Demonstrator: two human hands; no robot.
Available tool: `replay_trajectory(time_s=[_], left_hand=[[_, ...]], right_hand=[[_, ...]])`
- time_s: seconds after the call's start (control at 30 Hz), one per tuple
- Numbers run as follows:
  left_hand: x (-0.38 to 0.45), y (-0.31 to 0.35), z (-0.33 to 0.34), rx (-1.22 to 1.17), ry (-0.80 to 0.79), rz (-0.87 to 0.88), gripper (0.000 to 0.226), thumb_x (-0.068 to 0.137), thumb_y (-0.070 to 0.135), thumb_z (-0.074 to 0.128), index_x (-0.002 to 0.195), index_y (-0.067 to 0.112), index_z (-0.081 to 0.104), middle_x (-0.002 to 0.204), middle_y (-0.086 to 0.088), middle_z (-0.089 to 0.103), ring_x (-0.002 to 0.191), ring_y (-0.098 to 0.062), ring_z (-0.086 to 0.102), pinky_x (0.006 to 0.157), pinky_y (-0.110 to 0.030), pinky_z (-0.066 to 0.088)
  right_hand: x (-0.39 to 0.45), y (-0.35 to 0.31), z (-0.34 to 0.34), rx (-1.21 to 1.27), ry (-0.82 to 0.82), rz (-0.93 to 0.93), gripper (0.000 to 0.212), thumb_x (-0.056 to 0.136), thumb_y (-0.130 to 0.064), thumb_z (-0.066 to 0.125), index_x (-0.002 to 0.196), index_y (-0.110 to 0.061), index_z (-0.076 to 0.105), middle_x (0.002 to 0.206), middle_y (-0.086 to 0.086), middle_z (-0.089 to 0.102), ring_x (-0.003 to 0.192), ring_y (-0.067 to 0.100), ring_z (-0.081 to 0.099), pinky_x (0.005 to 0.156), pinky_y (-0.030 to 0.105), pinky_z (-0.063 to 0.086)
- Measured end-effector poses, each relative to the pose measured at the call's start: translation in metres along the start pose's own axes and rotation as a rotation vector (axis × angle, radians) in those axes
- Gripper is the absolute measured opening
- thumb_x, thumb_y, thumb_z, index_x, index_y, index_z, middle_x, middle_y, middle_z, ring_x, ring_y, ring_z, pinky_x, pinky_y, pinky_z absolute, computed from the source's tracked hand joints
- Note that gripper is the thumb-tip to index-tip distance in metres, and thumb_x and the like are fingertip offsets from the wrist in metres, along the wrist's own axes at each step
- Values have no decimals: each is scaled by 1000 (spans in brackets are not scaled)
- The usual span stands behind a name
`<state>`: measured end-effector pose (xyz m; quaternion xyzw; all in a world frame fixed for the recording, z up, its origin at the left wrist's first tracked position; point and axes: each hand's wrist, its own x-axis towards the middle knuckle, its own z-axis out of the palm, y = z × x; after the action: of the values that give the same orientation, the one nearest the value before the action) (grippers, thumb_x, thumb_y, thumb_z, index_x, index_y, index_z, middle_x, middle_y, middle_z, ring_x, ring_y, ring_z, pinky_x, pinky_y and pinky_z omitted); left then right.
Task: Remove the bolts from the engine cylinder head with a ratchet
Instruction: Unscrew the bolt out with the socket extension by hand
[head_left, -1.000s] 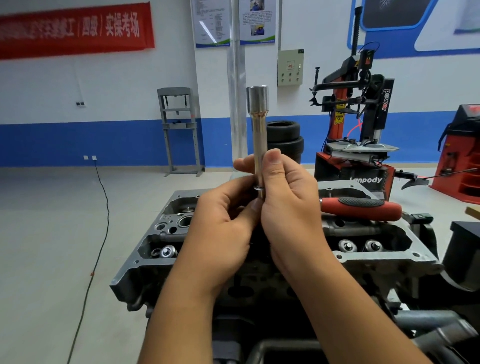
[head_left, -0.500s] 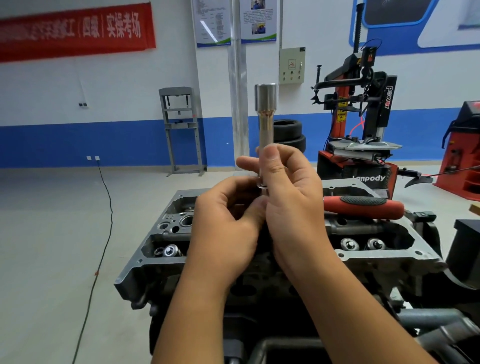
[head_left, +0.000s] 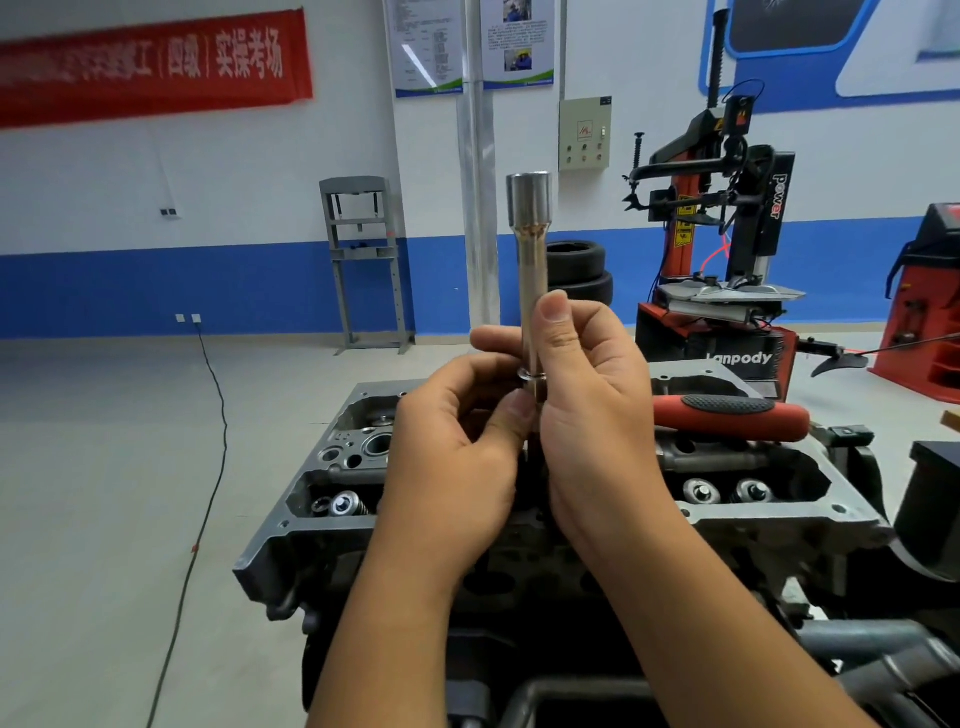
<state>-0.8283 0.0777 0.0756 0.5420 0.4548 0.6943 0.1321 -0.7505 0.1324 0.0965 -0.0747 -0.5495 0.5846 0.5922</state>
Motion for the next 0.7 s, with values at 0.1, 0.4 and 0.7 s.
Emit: replay_trajectory(time_s=[0.1, 0.4, 0.7], left_hand=[[1, -2, -1, 12, 5, -12, 23, 99, 8, 68, 108, 29, 75, 101, 8, 80, 98, -12, 76, 86, -34, 63], [2, 0, 0, 51, -24, -51, 26, 100, 7, 66, 113, 29, 75, 100, 9, 80, 96, -9, 76, 86, -34, 63], [-1, 5, -4, -71, -150, -71, 28, 104, 11, 59, 114, 31, 75, 110, 9, 79, 109, -8, 74, 95, -25, 58]], right_hand=[[0, 0, -1, -50, 14, -40, 41, 81, -47, 70, 96, -11, 60, 93, 9, 79, 86, 27, 76, 82, 52, 64], [2, 4, 0, -102, 10, -18, 41, 88, -58, 64, 90, -17, 73, 94, 9, 78, 86, 22, 73, 86, 48, 60], [2, 5, -2, -103, -5, -43, 37, 93, -53, 58, 92, -19, 72, 90, 9, 78, 88, 19, 74, 80, 33, 60]])
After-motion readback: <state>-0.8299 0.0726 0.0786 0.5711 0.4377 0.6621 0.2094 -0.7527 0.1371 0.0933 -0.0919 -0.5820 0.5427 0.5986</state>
